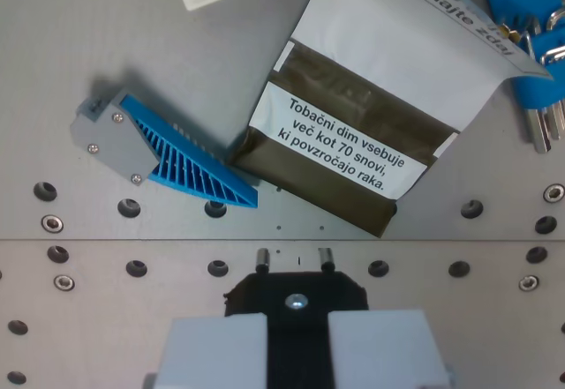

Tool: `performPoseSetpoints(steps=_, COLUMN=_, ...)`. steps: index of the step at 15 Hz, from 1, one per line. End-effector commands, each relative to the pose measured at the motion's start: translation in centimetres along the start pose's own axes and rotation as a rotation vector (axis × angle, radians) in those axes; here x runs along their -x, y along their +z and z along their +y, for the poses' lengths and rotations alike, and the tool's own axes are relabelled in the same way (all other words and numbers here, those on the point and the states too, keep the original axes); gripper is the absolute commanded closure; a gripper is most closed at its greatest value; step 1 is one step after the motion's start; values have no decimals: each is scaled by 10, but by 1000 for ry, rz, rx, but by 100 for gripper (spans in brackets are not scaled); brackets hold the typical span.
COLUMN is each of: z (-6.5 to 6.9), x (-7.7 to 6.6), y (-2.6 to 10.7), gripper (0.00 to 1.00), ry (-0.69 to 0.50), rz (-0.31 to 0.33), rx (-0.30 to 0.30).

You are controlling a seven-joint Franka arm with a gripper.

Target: Move above the white socket

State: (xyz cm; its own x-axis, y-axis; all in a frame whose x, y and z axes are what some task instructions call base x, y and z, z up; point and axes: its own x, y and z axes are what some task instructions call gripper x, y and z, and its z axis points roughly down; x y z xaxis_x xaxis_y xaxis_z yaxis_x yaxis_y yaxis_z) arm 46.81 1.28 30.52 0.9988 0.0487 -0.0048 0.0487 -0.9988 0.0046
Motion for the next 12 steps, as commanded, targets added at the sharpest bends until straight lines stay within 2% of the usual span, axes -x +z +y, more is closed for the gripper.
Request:
performPoseSetpoints(steps=1, z=-2, x=-5, y=11, gripper=100, ry=-62, rz=39, rx=-19)
performPoseSetpoints(steps=12, z=-12, x=-22, y=57, gripper=100, ry=-151, rz=49, rx=-41)
